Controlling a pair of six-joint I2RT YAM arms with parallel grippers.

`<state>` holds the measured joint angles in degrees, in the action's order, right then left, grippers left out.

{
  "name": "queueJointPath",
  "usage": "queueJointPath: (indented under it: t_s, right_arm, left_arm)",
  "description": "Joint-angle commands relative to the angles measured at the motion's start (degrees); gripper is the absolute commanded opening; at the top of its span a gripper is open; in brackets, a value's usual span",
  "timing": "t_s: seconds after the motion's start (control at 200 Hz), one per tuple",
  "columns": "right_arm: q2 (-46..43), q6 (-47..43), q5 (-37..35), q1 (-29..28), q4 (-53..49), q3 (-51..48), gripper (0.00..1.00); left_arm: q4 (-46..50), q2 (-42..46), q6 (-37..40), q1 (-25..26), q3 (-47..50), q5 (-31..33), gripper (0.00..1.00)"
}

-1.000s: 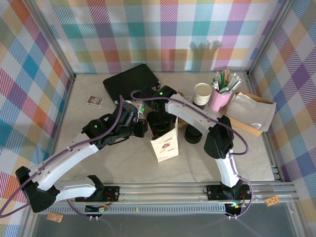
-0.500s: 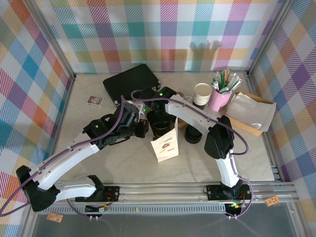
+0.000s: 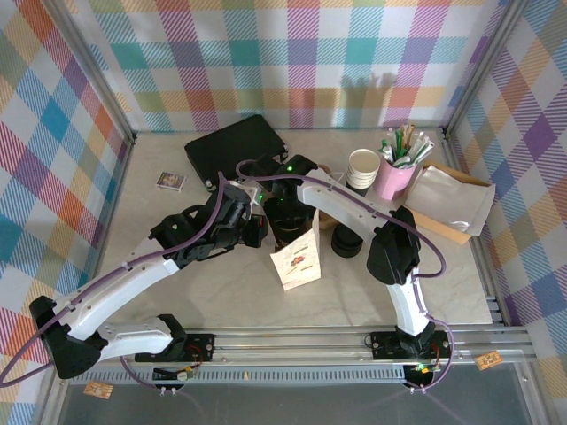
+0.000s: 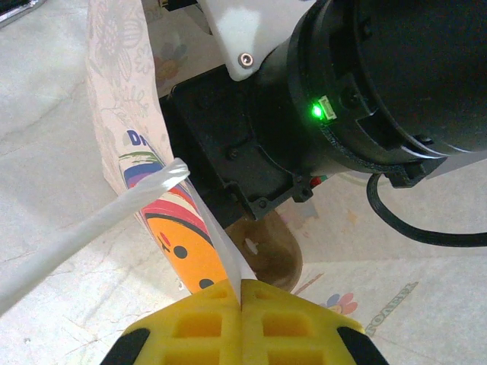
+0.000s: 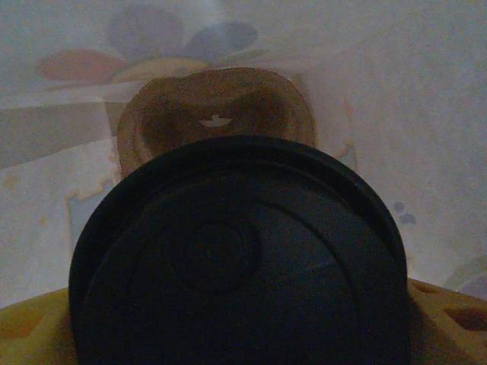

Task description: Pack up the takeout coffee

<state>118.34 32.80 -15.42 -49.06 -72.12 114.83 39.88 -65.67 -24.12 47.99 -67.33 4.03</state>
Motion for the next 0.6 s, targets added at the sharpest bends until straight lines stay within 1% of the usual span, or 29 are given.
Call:
queueJointPath:
  t_s: [0.0,0.595]
  right_arm:
    - [2.23,0.63,-2.24,1.33,0.04,-0.58,0.51]
    - [2.14,-0.57,-3.19,1.68,1.25,-1.00,0.49]
  left_arm:
    - [2.25,-0.06,1.27,1.33,-0.43,-0.23,0.00]
    - [1.96,-0.38,1.03,1.71,-0.45,0.10,0.00]
